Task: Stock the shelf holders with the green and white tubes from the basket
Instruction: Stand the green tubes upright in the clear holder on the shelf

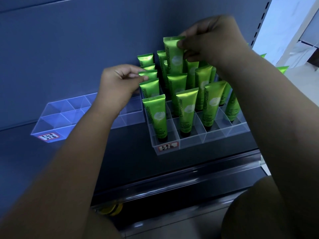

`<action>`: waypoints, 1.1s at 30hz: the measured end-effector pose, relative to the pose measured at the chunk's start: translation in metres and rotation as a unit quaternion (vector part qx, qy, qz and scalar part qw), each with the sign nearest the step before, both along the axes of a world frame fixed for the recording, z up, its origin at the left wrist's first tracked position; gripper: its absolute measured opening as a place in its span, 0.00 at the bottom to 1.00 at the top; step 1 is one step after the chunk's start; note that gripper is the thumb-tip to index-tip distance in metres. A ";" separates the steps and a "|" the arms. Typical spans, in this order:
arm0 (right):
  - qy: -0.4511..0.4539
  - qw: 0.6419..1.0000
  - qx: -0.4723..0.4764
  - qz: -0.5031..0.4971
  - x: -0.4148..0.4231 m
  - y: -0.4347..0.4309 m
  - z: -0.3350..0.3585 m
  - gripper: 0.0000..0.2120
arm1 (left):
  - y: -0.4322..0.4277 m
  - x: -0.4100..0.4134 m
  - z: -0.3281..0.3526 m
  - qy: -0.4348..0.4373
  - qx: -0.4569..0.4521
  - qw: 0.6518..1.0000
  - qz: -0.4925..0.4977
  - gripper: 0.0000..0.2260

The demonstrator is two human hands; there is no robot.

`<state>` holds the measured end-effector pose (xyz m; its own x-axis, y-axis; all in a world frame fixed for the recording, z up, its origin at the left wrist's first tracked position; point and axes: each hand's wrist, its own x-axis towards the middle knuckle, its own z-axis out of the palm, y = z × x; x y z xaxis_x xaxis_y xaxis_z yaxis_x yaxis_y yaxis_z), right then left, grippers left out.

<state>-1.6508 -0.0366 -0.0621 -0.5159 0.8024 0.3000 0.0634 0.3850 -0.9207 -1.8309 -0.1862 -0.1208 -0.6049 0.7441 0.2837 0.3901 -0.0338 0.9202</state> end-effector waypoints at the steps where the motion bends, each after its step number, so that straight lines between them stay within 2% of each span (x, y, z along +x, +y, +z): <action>1: -0.003 1.000 -0.001 0.002 0.001 0.000 0.000 0.05 | 0.000 0.000 0.000 -0.001 -0.001 1.000 0.000 0.06; 8: -0.045 0.999 0.018 0.024 0.002 -0.002 0.001 0.06 | -0.001 0.001 0.000 -0.006 -0.003 1.000 0.006 0.07; 15: -0.025 0.998 0.033 0.040 0.004 -0.007 0.003 0.04 | 0.000 0.000 -0.001 -0.016 -0.010 1.000 0.023 0.07; 24: -0.057 0.996 0.035 0.059 0.005 -0.006 0.001 0.04 | 0.000 -0.001 -0.006 -0.003 -0.007 1.000 0.019 0.07; 33: -0.154 0.984 0.081 0.040 0.009 -0.003 0.003 0.04 | -0.001 -0.003 -0.005 0.003 -0.014 1.000 0.018 0.06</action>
